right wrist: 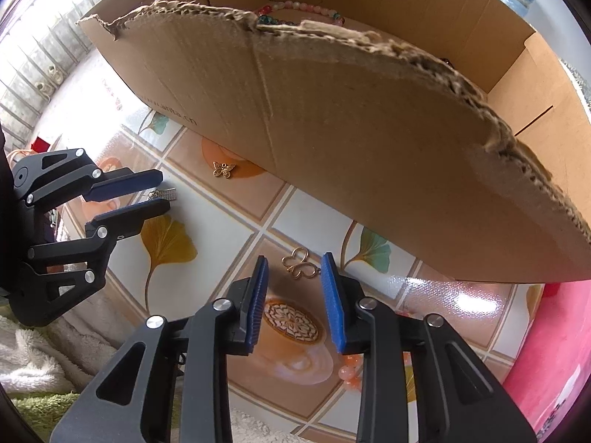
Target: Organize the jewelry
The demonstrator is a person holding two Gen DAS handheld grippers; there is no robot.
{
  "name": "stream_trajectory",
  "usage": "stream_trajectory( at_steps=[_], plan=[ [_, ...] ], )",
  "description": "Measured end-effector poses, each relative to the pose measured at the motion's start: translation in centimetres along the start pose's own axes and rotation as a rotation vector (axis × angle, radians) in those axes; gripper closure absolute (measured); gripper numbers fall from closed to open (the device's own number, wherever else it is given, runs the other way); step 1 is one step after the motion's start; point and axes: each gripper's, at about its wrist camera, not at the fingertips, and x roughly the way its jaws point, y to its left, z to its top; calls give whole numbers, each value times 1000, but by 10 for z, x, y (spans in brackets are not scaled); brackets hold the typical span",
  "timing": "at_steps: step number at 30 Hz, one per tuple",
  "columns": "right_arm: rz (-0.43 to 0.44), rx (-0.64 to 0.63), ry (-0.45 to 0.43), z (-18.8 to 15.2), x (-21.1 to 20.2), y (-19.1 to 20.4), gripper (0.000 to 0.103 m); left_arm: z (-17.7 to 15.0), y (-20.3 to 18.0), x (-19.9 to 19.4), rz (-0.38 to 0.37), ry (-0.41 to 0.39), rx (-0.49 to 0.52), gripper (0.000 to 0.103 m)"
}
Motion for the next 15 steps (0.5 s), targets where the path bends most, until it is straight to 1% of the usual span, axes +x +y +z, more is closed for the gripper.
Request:
stream_trajectory(
  at_steps=[5, 11, 15],
  plan=[
    [10, 5, 2, 2, 3, 6, 86, -2, 1, 0, -2, -2, -2, 87],
    [11, 14, 5, 4, 5, 8, 87, -2, 2, 0, -3, -3, -3, 87],
    [36, 42, 11, 5, 3, 6, 85, -3, 3, 0, -6, -4, -6, 87]
  ],
)
